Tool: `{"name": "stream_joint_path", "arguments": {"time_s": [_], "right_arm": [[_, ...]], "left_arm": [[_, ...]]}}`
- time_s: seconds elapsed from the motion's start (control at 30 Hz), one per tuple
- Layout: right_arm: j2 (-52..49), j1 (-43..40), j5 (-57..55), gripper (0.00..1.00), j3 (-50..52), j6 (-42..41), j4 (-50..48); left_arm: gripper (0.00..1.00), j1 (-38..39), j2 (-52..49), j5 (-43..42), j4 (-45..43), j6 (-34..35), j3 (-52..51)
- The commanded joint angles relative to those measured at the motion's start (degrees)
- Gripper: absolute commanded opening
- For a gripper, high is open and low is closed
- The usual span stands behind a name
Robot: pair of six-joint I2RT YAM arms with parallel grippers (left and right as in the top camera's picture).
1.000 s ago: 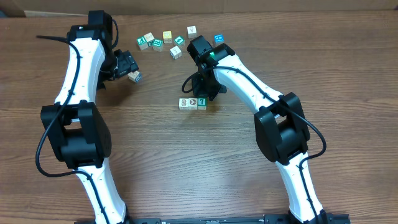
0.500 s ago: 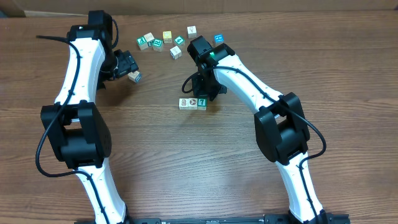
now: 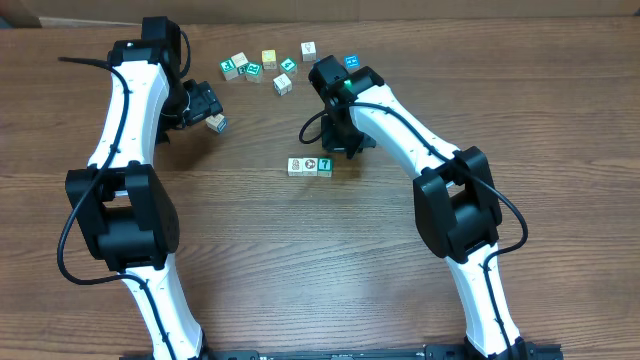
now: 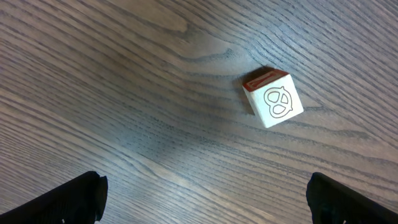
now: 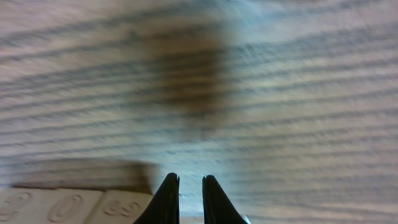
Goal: Form a horizontal line
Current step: 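Hover the right gripper just right of the '7' block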
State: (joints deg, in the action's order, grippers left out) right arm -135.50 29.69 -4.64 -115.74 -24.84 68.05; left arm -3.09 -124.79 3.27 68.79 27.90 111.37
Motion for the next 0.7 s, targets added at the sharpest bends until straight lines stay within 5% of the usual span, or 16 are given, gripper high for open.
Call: {"name": "stream_joint_path", "arguments": {"time_s": [0.0,0.67], "right_arm": [[-0.8,-0.2,1.6,0.09,0.0,-0.9,1.5],[-0.8,0.0,7.8,0.04,0.0,-0.3,2.8]], "left_arm": [[1.0,0.5,-0.5,0.3,-0.1,-0.5,0.9],[1.0,0.5,-0.5,0.3,-0.1,-0.5,0.9]]}}
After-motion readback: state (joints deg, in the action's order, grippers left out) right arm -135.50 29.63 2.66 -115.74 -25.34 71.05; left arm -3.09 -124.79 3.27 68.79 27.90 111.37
